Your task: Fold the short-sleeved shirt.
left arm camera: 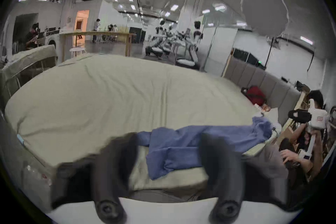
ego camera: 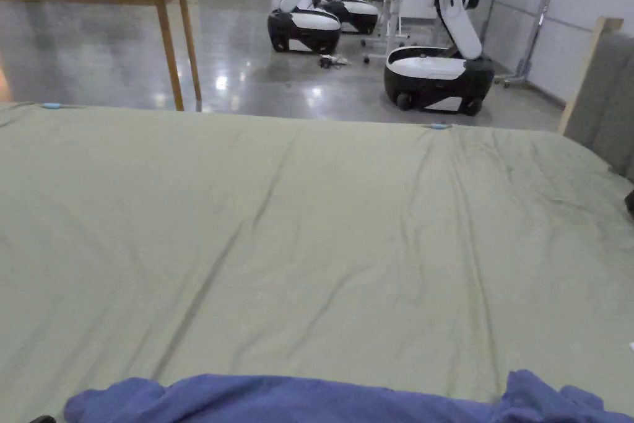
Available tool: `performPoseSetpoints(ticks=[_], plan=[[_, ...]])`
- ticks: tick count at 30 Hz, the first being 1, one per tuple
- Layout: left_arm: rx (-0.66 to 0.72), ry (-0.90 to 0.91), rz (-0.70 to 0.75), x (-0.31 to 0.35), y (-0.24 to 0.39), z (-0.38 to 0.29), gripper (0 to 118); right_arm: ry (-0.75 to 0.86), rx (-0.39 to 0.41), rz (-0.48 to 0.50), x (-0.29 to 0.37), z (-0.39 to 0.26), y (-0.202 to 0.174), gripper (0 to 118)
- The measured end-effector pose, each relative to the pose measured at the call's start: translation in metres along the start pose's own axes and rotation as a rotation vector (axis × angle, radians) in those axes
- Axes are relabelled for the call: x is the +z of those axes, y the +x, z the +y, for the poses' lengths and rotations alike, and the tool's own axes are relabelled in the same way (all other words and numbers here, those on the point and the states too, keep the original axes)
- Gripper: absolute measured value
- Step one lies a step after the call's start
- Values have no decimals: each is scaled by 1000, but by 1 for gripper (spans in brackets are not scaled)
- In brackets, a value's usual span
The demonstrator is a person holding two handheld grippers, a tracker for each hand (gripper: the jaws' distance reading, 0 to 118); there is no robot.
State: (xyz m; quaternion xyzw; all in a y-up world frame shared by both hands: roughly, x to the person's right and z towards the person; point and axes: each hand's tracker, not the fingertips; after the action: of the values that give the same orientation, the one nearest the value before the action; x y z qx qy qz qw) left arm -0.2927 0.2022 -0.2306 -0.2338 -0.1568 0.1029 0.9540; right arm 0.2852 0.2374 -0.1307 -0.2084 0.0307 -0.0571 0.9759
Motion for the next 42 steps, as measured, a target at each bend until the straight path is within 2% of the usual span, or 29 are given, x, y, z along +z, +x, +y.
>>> performPoseSetpoints(ticks=[1, 2, 4, 8, 11, 13, 15, 17, 18, 19, 21, 22, 23, 28, 30, 34, 38, 40, 42], plan=[[0, -6, 13, 3, 1, 0, 12, -4, 7, -11, -4, 2, -7, 3], [-10, 3, 50, 5, 2, -1, 0, -7, 15, -13, -6, 3, -11, 3], [-39, 17, 64, 10, 3, -3, 0, -24, 36, -3, -9, 5, -16, 0], [-8, 58, 73, 23, -5, -5, 0, -18, 7, 60, -9, 6, -21, 0], [27, 51, 60, 23, -18, -2, 0, -41, 58, 32, -9, 7, -28, 0], [90, 15, -10, 15, -33, 0, 0, -57, 89, -2, -12, 8, -33, 0], [210, -43, -172, -1, -52, 1, 0, -57, 90, 7, -13, 8, -34, 0], [353, -95, -345, -24, -78, -4, 8, -55, 76, 27, -13, 8, -35, 0], [391, -87, -368, -32, -86, -7, 15, -55, 72, 37, -13, 8, -36, 0], [434, -101, -410, -45, -94, -8, 33, -53, 71, 42, -14, 8, -37, 0], [487, -160, -390, -68, -110, -11, 83, -61, 71, 43, -16, 8, -39, 0], [504, -193, -399, -80, -119, -13, 105, -68, 78, 44, -17, 8, -41, 0], [515, -191, -391, -91, -134, -19, 110, -71, 84, 42, -17, 8, -42, 0], [641, -271, -421, -129, -159, -33, 110, -85, 95, 42, -18, 10, -44, 0], [649, -330, -473, -143, -159, -37, 110, -87, 97, 32, -19, 10, -45, 0], [599, -365, -509, -160, -150, -37, 110, -87, 94, 31, -21, 11, -45, 0], [643, -429, -599, -178, -138, -35, 106, -107, 113, 22, -25, 10, -48, 0], [591, -463, -640, -185, -125, -34, 101, -114, 121, 21, -26, 9, -48, 0], [549, -500, -655, -192, -111, -35, 101, -121, 116, 27, -26, 7, -47, 0]])
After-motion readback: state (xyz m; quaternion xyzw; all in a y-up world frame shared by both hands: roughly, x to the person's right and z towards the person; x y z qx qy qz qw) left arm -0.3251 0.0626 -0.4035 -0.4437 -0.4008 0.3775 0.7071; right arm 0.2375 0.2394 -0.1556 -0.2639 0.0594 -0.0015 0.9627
